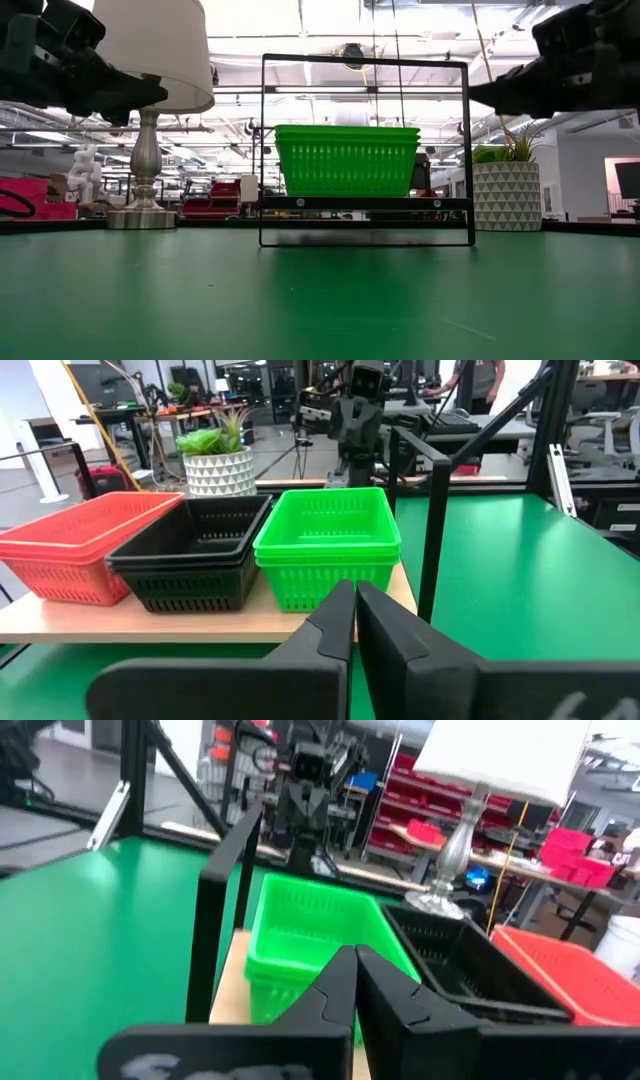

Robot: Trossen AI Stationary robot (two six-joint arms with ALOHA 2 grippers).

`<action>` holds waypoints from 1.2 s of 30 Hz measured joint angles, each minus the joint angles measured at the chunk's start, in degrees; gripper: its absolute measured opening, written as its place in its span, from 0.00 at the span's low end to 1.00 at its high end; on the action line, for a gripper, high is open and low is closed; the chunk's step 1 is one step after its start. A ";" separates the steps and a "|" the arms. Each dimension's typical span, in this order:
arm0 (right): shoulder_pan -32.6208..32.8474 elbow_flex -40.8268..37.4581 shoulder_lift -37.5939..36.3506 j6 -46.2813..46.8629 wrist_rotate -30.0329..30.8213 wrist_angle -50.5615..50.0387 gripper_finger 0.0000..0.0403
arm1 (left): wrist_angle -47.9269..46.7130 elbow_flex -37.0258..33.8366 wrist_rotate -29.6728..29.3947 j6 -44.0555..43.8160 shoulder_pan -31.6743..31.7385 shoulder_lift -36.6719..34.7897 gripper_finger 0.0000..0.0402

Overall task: Stack baskets on shelf by color
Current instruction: Return to Home Position

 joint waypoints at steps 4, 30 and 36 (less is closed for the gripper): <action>0.00 -0.02 -1.71 -0.87 0.13 -1.07 0.00 | -0.08 0.00 0.04 -0.06 0.00 0.00 0.01; -1.55 -0.25 -37.20 -1.29 0.00 -28.04 0.00 | -0.89 0.00 0.09 -0.42 0.00 0.02 0.04; -1.55 -0.26 -37.07 -1.35 0.00 -30.96 0.00 | -0.64 0.01 1.06 -0.38 -0.02 0.00 0.01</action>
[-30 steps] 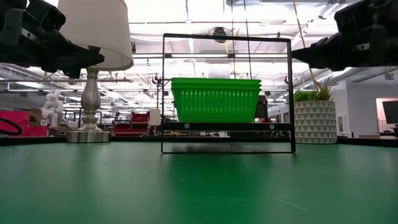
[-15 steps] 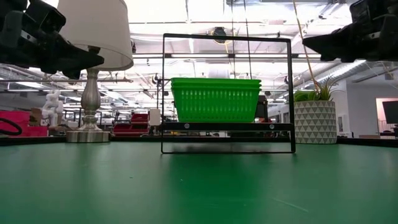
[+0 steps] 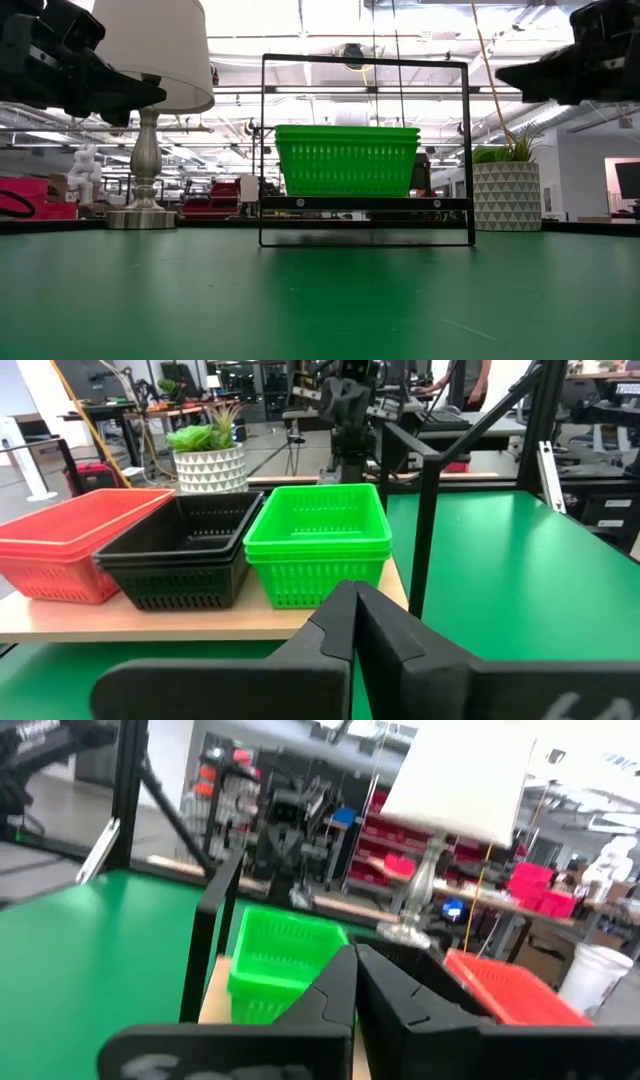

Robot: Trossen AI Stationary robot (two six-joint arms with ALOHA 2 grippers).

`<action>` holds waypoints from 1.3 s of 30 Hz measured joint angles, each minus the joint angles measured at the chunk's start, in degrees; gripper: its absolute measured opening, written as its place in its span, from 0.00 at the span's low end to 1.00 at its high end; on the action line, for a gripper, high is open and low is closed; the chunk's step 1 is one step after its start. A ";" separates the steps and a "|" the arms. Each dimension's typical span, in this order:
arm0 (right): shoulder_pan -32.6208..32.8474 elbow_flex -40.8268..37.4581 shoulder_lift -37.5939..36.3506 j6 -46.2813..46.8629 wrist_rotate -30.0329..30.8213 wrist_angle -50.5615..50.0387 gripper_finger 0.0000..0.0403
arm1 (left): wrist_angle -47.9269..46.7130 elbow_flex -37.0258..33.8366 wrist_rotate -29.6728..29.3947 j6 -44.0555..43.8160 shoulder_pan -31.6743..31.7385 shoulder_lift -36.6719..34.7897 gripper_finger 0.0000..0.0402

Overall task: Stack baskets on shelf by color
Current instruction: Return to Home Position

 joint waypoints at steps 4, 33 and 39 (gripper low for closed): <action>0.00 0.00 0.02 0.41 0.00 -2.70 0.00 | 0.23 0.01 0.06 0.65 0.00 -0.02 0.04; 0.04 0.00 0.51 2.69 -0.04 -4.17 0.00 | -18.00 0.01 6.17 9.46 -2.74 -28.20 0.03; 0.04 0.00 0.52 2.69 -0.04 -4.19 0.00 | -24.65 0.01 6.17 10.78 -2.74 -34.05 0.01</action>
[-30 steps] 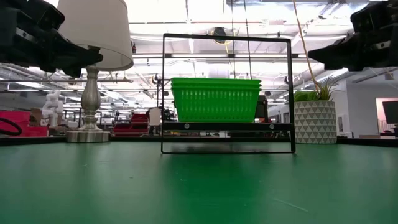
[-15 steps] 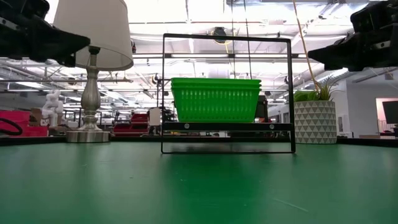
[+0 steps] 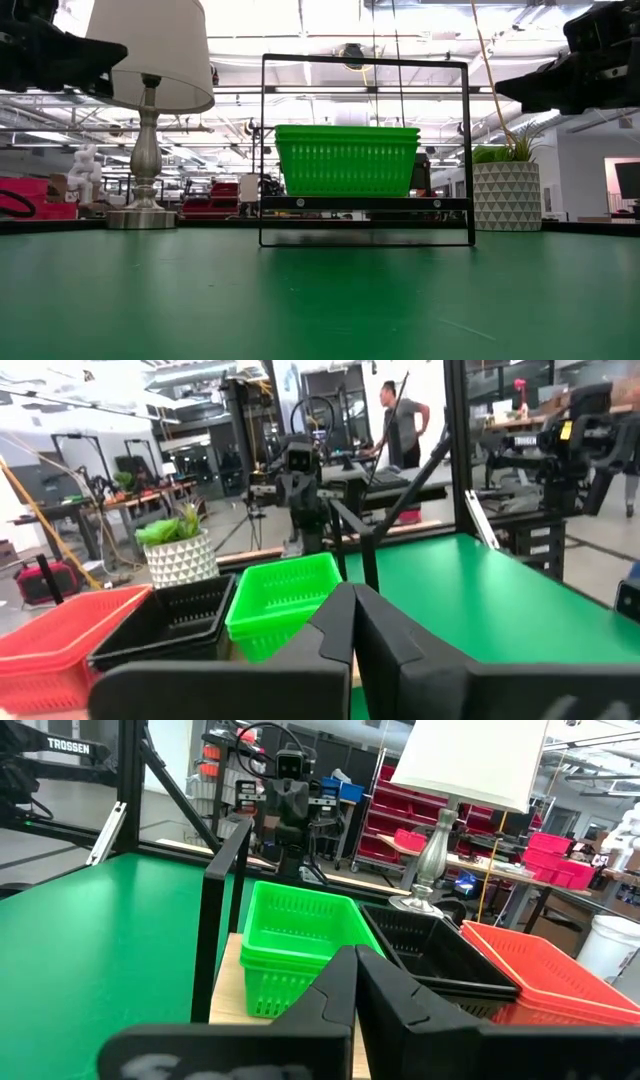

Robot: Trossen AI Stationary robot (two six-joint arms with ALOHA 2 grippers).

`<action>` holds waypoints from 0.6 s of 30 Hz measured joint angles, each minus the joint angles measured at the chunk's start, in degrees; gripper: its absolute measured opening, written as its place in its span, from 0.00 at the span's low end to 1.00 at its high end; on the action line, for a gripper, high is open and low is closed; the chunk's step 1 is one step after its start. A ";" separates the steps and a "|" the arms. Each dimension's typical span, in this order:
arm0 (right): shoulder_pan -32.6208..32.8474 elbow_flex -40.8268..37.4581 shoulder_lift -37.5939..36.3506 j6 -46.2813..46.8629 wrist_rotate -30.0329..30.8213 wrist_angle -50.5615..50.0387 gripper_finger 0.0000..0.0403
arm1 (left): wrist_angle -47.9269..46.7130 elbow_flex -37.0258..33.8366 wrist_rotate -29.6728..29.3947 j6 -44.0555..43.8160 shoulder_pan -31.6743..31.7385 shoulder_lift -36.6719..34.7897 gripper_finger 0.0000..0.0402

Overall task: Stack baskets on shelf by color
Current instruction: Return to Home Position

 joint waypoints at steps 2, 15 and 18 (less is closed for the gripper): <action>0.00 0.00 -0.02 0.00 0.00 0.00 0.00 | -1.18 0.02 0.00 0.14 0.04 0.11 0.02; 0.00 0.00 -0.01 0.00 0.02 0.05 0.00 | -1.83 0.02 3.33 0.99 4.45 0.10 0.02; 0.00 0.00 0.00 0.00 0.02 0.06 0.00 | -2.12 0.02 3.51 0.56 6.13 0.10 0.01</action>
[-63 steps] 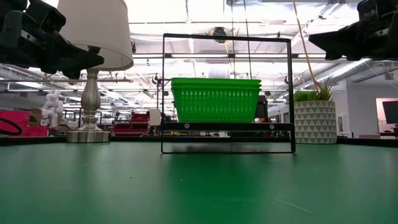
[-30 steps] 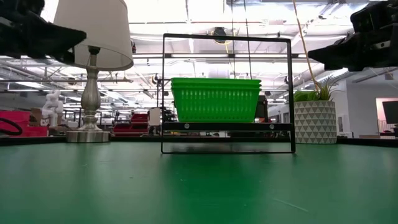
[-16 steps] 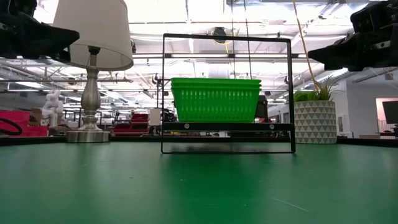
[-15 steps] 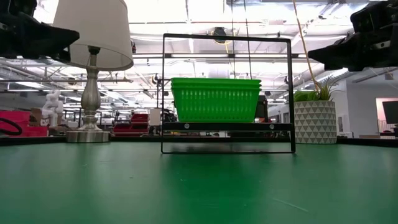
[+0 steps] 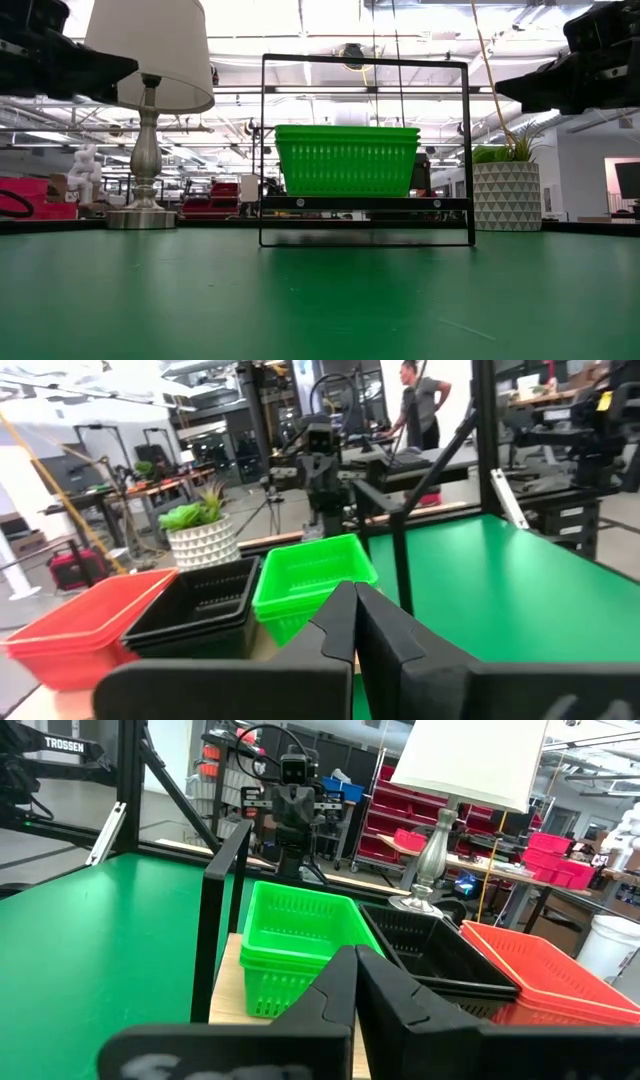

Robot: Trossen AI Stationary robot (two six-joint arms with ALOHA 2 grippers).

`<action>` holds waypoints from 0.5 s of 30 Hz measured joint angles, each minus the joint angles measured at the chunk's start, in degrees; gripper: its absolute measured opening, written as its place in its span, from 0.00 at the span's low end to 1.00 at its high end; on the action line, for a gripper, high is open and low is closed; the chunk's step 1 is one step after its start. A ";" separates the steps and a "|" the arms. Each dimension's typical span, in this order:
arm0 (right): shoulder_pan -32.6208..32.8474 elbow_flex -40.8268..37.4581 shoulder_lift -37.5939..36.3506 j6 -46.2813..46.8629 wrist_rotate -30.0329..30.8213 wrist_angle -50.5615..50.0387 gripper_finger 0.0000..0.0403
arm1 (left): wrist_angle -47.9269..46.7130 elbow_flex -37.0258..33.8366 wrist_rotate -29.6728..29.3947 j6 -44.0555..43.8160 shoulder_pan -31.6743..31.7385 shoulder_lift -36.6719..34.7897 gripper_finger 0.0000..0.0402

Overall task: Stack baskets on shelf by color
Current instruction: Return to Home Position

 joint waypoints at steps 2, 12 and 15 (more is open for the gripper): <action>0.00 0.00 0.00 0.00 0.00 0.01 0.00 | -0.70 0.04 0.31 -0.12 0.97 0.02 0.01; 0.00 0.00 0.00 0.00 0.00 0.03 0.00 | -1.31 0.09 2.63 -0.09 3.67 0.22 0.01; -0.02 0.00 0.00 0.00 0.00 0.03 0.00 | -1.34 0.09 2.58 1.07 3.75 0.22 0.05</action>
